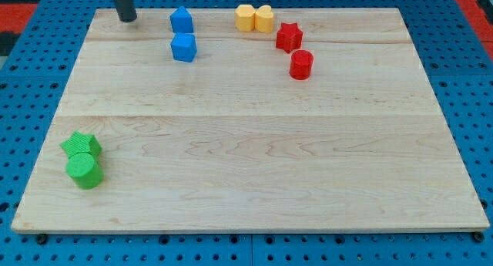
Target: Place the blue blocks horizontal to red blocks
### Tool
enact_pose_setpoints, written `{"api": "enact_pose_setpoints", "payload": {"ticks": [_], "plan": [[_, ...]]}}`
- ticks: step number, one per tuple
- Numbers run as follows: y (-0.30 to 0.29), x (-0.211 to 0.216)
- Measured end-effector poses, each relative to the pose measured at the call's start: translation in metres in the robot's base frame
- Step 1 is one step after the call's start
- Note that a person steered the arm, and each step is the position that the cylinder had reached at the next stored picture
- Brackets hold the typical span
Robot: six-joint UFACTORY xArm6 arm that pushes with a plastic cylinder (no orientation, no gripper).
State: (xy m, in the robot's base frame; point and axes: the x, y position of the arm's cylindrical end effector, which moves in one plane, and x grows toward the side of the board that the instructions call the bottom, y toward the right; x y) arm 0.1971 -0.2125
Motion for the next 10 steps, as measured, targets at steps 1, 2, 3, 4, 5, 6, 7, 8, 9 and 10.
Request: {"api": "enact_pose_setpoints", "payload": {"ticks": [1, 2, 3, 4, 5, 6, 7, 8, 9, 10], "plan": [[0.006, -0.006], [0.042, -0.006], [0.076, -0.005], [0.072, 0.001], [0.085, 0.003], [0.089, 0.010], [0.089, 0.017], [0.031, 0.014], [0.014, 0.009], [0.015, 0.033]]}}
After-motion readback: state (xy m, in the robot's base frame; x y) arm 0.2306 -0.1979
